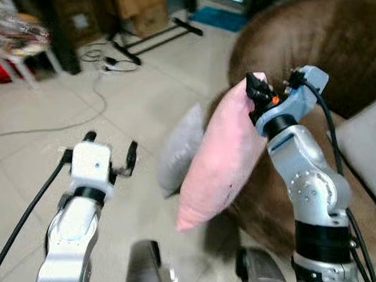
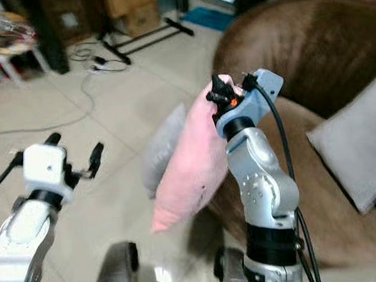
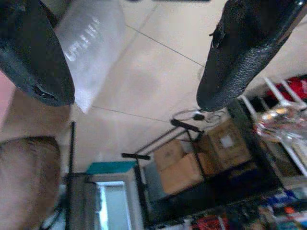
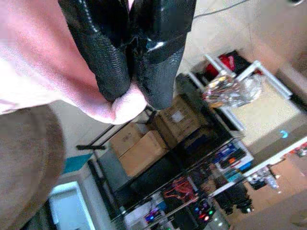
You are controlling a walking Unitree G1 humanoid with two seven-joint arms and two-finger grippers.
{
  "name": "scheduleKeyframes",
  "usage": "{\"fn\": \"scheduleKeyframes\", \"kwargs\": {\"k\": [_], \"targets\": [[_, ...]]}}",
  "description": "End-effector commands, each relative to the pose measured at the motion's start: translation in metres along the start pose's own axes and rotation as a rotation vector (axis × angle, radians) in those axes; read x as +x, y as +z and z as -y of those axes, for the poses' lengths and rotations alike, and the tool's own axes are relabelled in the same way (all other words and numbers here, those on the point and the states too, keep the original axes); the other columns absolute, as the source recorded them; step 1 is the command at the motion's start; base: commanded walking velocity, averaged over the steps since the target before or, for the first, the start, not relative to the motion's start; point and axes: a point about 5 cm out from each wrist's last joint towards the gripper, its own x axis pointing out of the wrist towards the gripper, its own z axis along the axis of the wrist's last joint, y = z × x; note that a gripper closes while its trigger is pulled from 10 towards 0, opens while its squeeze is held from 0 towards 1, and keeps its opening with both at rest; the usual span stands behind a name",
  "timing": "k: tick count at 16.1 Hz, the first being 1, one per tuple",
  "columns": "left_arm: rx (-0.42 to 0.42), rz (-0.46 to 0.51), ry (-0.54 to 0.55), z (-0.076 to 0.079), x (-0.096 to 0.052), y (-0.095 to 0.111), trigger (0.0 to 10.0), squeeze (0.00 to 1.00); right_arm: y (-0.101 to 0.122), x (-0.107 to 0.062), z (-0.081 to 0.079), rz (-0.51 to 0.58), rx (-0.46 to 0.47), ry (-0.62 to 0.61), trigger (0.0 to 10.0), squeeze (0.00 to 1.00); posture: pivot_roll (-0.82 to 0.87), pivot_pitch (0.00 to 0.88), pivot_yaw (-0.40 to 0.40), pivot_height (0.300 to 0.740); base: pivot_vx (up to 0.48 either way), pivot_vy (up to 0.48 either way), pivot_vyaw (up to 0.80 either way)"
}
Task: Move the pillow to the sofa from floor
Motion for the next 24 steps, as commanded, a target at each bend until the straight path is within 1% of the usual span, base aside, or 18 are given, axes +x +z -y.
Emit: {"fn": "scheduleKeyframes", "kwargs": {"k": [1,2,4,5,7,9,10,12,13,14,16,19,22,24], "targets": [[0.006,0.013,-0.024,0.005,0.002,0.002,10.0,0.0,0.016,0.003,-0.006,0.084,-0.006,0.018,10.0,0.0,0.09,0.0,0.013,0.682,0.0,0.0,0.0],[0.008,0.017,-0.025,0.006,0.002,0.003,10.0,0.0,0.016,0.003,-0.003,0.09,0.002,0.005,10.0,0.0,0.09,0.0,0.011,0.692,0.0,0.0,0.0],[0.011,-0.004,-0.039,0.005,-0.002,0.0,10.0,0.0,0.014,0.004,0.001,0.089,0.008,-0.01,10.0,0.0,0.11,0.0,0.009,0.712,0.0,0.0,0.0],[0.022,-0.002,-0.042,0.006,-0.002,0.0,10.0,0.0,0.014,0.005,0.002,0.091,0.008,-0.01,10.0,0.0,0.11,0.0,0.008,0.722,0.0,0.0,0.0],[0.019,0.0,-0.031,0.004,-0.001,0.001,10.0,0.0,0.016,0.005,0.001,0.104,0.005,-0.009,10.0,0.0,0.1,0.0,0.017,0.74,0.0,0.0,0.0],[0.017,0.011,-0.049,0.008,0.003,0.001,10.0,0.0,0.025,0.001,0.003,0.142,-0.005,-0.018,10.0,0.0,0.07,0.0,0.03,0.74,0.0,0.0,0.0],[0.014,0.02,-0.061,0.011,0.007,0.001,10.0,0.0,0.03,-0.001,0.006,0.158,-0.018,-0.033,10.0,0.0,0.06,0.0,0.035,0.74,0.0,0.0,0.0],[0.013,0.025,-0.069,0.013,0.01,0.002,10.0,0.0,0.033,-0.003,0.013,0.164,-0.034,-0.055,10.0,0.0,0.05,0.0,0.04,0.74,0.0,0.0,0.0],[0.014,0.025,-0.075,0.014,0.011,0.002,10.0,0.0,0.032,-0.006,0.02,0.156,-0.062,-0.084,10.0,0.0,0.05,0.0,0.04,0.74,0.0,0.0,0.0],[0.015,0.023,-0.081,0.016,0.011,0.001,10.0,0.0,0.028,-0.012,0.031,0.137,-0.102,-0.136,10.0,0.0,0.05,0.0,0.046,0.74,0.0,0.0,0.0],[0.016,0.023,-0.084,0.015,0.011,0.0,10.0,0.0,0.025,-0.014,0.035,0.129,-0.105,-0.156,10.0,0.0,0.04,0.0,0.055,0.74,0.0,0.0,0.0],[0.014,0.018,-0.086,0.015,0.014,-0.003,10.0,0.0,0.017,-0.024,0.044,0.102,-0.117,-0.218,10.0,0.0,0.03,0.0,0.06,0.74,0.0,0.0,0.0],[0.011,0.023,-0.077,0.016,0.017,-0.002,10.0,0.0,0.016,-0.028,0.042,0.106,-0.124,-0.188,10.0,0.0,0.03,0.0,0.056,0.74,0.0,0.0,0.0],[0.019,0.033,-0.069,0.015,0.018,-0.001,10.0,0.0,0.014,-0.026,0.04,0.091,-0.106,-0.171,10.0,0.0,0.04,0.0,0.046,0.74,0.0,0.0,-0.8]]}}
